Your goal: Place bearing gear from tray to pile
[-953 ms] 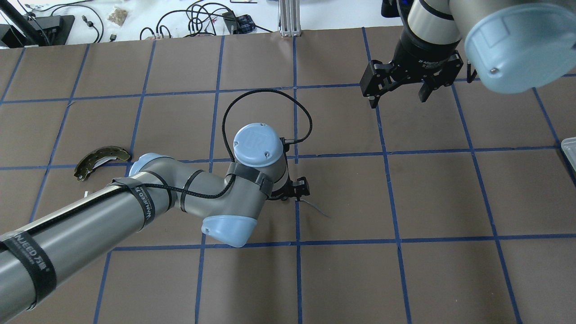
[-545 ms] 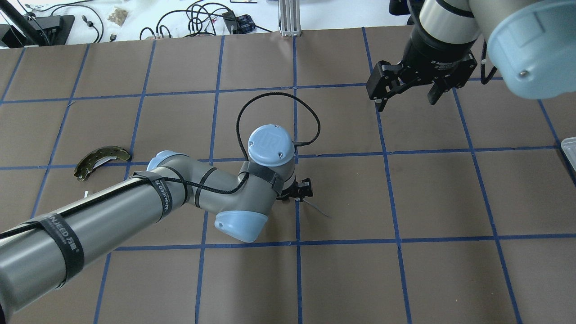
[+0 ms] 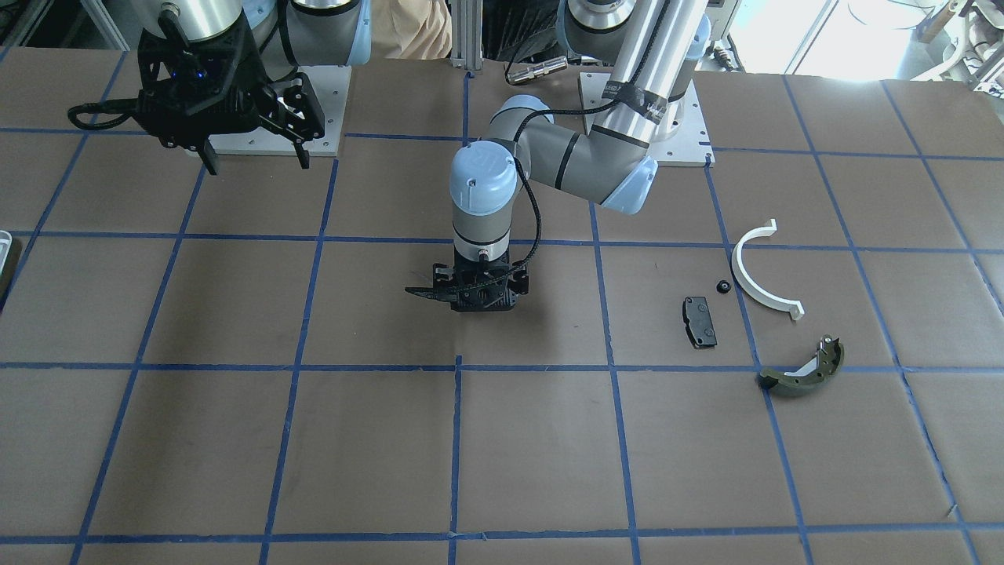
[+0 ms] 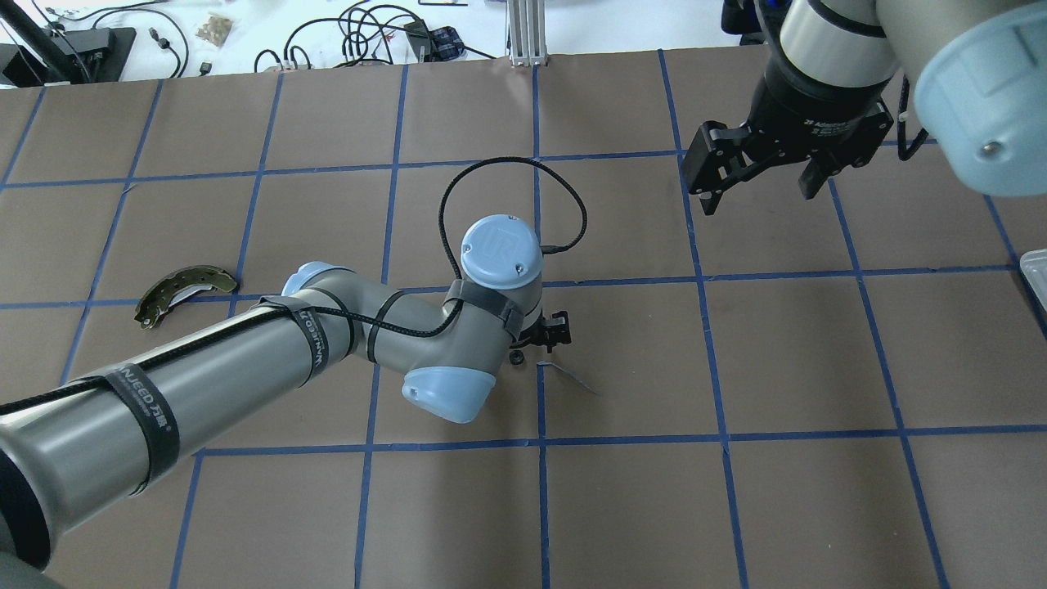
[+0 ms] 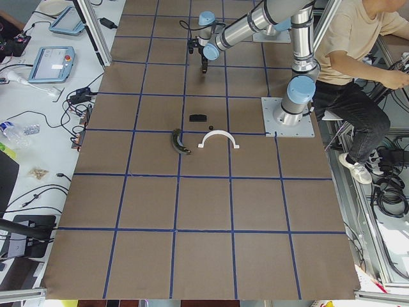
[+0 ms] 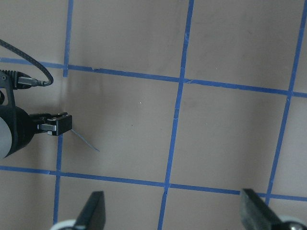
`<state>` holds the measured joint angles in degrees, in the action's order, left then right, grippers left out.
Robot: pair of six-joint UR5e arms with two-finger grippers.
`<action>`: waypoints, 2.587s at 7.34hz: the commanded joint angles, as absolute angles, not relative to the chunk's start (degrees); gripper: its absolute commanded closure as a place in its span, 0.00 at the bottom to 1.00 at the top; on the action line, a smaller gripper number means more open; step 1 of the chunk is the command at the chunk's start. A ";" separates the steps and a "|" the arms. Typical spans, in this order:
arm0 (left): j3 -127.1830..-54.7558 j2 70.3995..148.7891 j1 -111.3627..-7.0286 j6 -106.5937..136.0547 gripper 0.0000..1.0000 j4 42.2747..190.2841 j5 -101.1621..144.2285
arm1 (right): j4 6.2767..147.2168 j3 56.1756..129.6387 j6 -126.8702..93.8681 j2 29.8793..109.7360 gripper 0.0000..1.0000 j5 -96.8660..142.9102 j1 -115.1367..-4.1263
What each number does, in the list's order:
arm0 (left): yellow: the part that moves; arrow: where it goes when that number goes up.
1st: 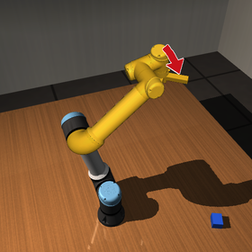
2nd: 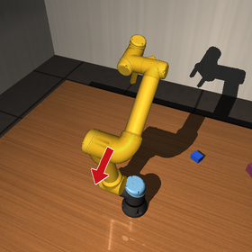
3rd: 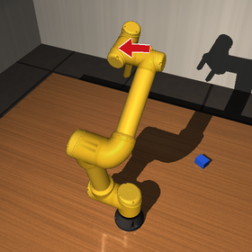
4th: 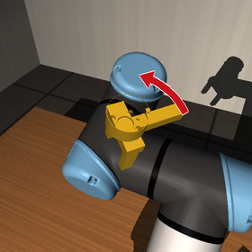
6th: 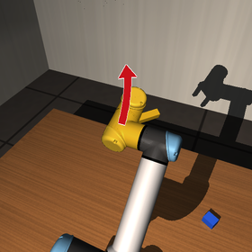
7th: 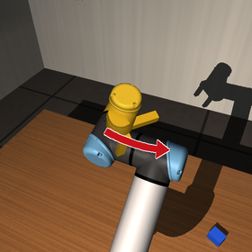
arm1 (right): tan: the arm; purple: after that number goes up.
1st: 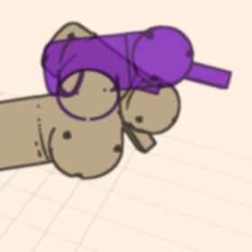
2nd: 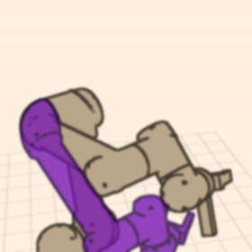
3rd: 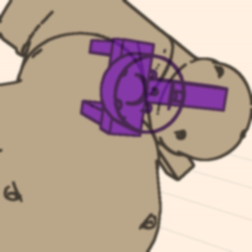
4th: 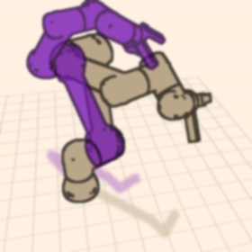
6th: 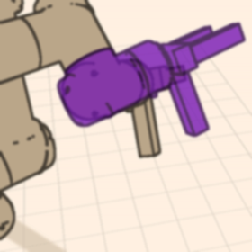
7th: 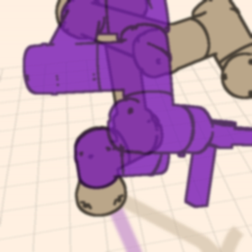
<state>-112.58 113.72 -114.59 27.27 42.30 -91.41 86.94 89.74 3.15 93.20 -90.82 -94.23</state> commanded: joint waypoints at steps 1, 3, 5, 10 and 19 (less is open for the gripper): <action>-112.76 113.38 -114.43 26.81 0.65 42.45 -91.41 | 84.20 87.37 3.51 92.99 0.00 -91.84 -94.04; -112.85 113.38 -114.43 26.81 0.87 42.89 -91.58 | 84.55 87.71 3.52 92.99 0.00 -91.85 -93.96; -112.85 113.20 -114.43 26.81 1.00 42.89 -91.58 | 84.64 87.63 3.69 92.99 0.00 -91.85 -93.87; -111.79 107.60 -107.87 18.26 1.00 51.64 -91.23 | 85.16 87.80 3.52 92.99 0.00 -91.67 -92.99; -116.37 100.78 -69.96 -29.35 1.00 55.92 -94.74 | 85.96 87.89 2.99 92.99 0.00 -91.14 -93.16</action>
<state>-116.67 98.05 -72.18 -27.23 58.04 -94.75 85.96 87.89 3.07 92.99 -91.16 -93.12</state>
